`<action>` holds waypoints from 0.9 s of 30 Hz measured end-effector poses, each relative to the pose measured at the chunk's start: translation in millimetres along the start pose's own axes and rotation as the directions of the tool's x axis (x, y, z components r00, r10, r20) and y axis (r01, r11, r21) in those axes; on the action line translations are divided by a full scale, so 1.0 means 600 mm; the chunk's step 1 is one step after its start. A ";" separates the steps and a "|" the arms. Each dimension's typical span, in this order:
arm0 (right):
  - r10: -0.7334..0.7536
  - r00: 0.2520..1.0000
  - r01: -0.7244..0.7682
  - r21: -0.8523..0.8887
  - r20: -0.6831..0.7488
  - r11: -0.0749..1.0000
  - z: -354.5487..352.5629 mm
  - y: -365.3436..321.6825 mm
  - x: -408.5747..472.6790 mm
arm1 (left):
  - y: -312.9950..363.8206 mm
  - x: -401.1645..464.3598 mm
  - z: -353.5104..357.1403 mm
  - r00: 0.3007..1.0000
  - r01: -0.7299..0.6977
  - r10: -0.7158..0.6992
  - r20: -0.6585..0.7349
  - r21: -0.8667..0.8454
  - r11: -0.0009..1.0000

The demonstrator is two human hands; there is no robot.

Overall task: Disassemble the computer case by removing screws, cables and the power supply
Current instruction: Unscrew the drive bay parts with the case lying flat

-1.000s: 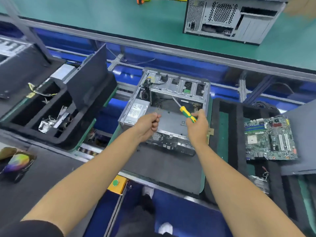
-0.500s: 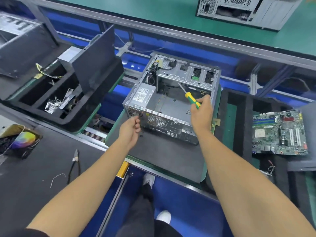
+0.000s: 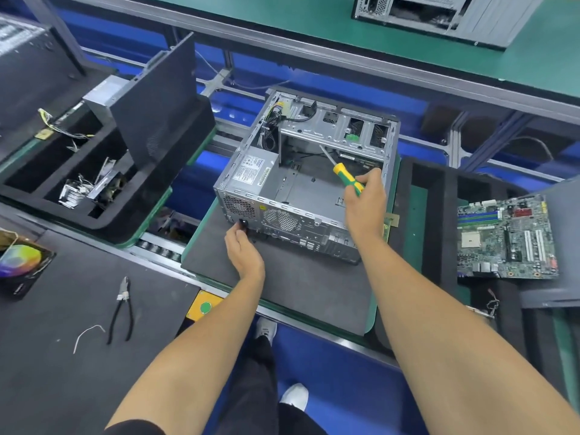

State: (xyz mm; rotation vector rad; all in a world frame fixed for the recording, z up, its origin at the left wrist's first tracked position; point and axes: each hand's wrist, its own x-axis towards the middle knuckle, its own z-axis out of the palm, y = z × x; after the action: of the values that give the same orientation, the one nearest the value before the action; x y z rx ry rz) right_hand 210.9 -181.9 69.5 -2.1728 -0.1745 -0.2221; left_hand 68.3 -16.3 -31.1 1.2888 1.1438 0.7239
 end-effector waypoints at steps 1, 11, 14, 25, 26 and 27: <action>-0.005 1.000 0.005 0.001 -0.003 1.000 0.000 0.000 0.000 | 0.000 -0.002 0.003 1.000 0.018 -0.019 -0.021 -0.053 0.998; -0.017 1.000 0.017 0.009 -0.020 1.000 0.000 -0.001 -0.003 | 0.000 -0.015 0.010 0.987 0.106 -0.129 -0.098 -0.212 0.972; -0.014 1.000 0.014 0.004 -0.017 1.000 0.000 -0.001 -0.003 | -0.001 -0.015 0.008 0.990 0.103 -0.122 -0.074 -0.217 0.971; -0.026 0.994 0.026 -0.002 -0.110 1.000 -0.002 -0.006 -0.002 | 0.043 -0.003 0.014 0.958 -0.271 0.267 -0.102 -0.020 0.963; -0.019 0.992 0.018 -0.009 -0.125 1.000 -0.001 -0.006 -0.001 | 0.058 -0.001 0.018 0.931 -0.358 0.357 -0.075 0.005 0.934; -0.011 0.991 0.009 -0.014 -0.134 1.000 -0.001 -0.005 -0.001 | 0.073 0.003 0.022 0.892 -0.449 0.450 -0.041 0.036 0.893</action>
State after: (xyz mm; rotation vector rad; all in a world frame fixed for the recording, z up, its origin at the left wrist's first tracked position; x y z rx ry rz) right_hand 209.7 -180.3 72.2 -2.1624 -0.1077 -0.3752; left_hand 88.7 -10.9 9.7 1.5885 0.8973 1.0877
